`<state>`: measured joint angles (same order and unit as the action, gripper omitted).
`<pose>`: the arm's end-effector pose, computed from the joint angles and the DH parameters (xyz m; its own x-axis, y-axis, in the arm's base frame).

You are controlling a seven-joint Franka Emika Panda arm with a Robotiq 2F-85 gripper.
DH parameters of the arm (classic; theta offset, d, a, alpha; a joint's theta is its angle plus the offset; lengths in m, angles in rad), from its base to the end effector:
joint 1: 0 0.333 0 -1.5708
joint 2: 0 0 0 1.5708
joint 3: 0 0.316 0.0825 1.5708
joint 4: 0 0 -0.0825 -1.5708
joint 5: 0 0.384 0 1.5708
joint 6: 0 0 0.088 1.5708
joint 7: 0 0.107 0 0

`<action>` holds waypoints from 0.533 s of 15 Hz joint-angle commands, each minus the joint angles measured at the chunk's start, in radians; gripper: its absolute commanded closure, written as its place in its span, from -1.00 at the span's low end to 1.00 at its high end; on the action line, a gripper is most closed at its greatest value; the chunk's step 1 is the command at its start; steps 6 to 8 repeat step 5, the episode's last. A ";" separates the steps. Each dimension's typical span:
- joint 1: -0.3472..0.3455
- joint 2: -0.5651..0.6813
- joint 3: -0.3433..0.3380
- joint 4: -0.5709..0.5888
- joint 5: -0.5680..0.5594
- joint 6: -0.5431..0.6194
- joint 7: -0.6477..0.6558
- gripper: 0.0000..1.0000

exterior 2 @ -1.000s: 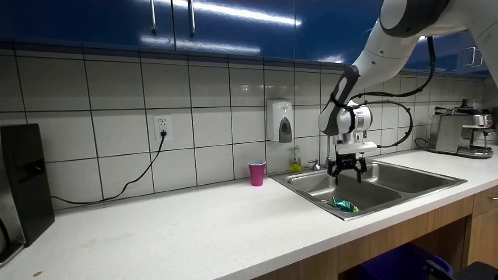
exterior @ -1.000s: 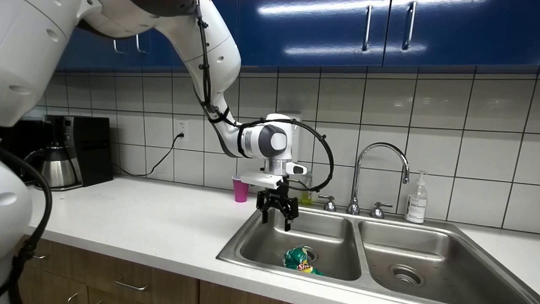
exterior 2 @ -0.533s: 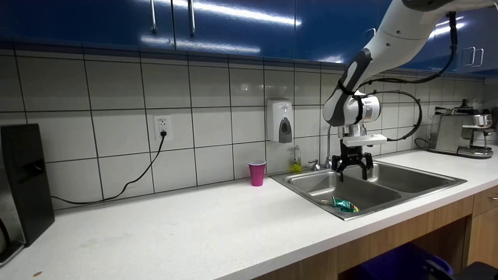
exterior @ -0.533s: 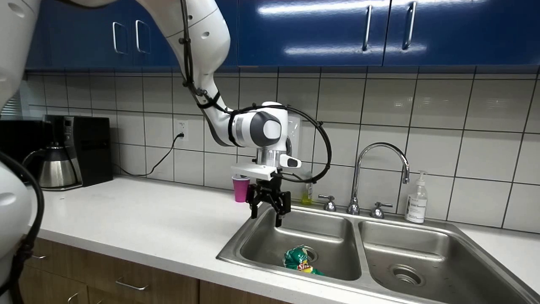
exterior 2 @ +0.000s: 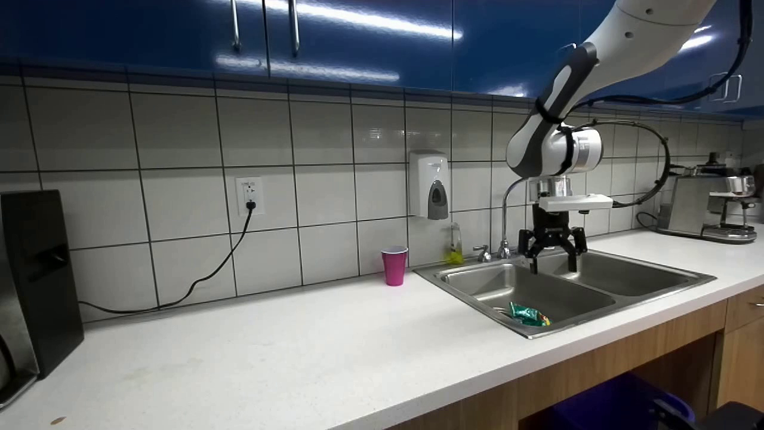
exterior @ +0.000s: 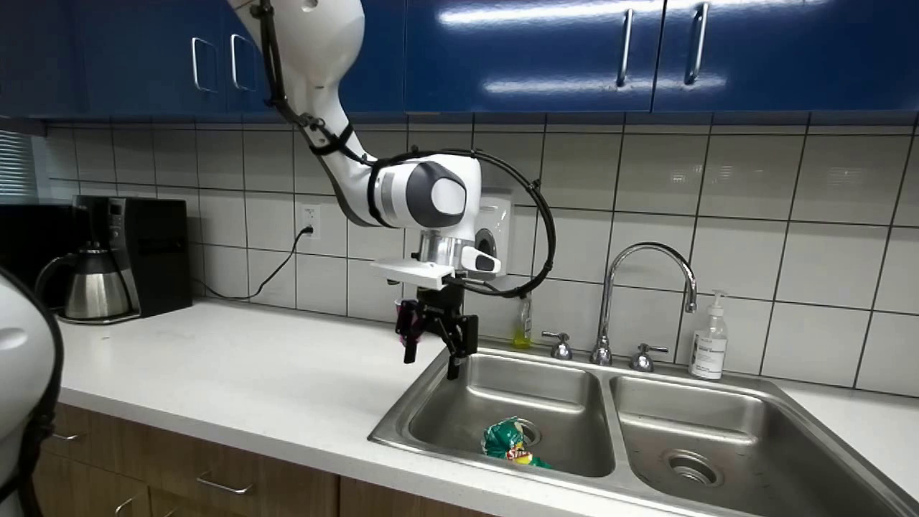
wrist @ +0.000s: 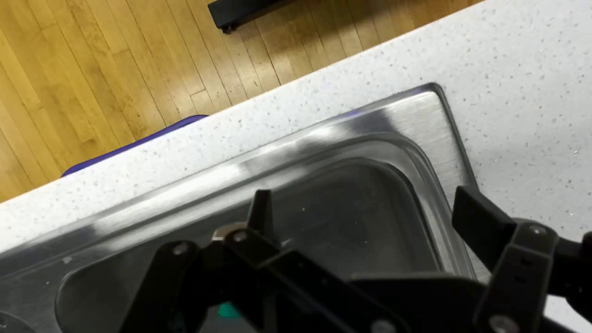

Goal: Put the green packet inside the sink

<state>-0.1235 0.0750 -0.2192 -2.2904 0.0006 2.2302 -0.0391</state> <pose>0.4772 -0.1703 0.3087 0.9452 -0.2978 -0.1335 -0.2991 -0.9542 0.0107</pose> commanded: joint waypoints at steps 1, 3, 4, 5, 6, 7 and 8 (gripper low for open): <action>-0.022 -0.105 0.013 -0.065 -0.015 -0.048 0.002 -1.00; -0.019 -0.055 0.017 -0.037 -0.002 -0.021 0.000 -1.00; -0.018 -0.067 0.017 -0.045 -0.001 -0.024 0.000 -1.00; -0.018 -0.075 0.017 -0.051 -0.001 -0.025 0.000 -1.00; -0.018 -0.075 0.017 -0.051 -0.001 -0.025 0.000 -1.00; -0.018 -0.075 0.017 -0.051 -0.001 -0.025 0.000 -1.00; -0.018 -0.075 0.017 -0.051 -0.001 -0.025 0.000 -1.00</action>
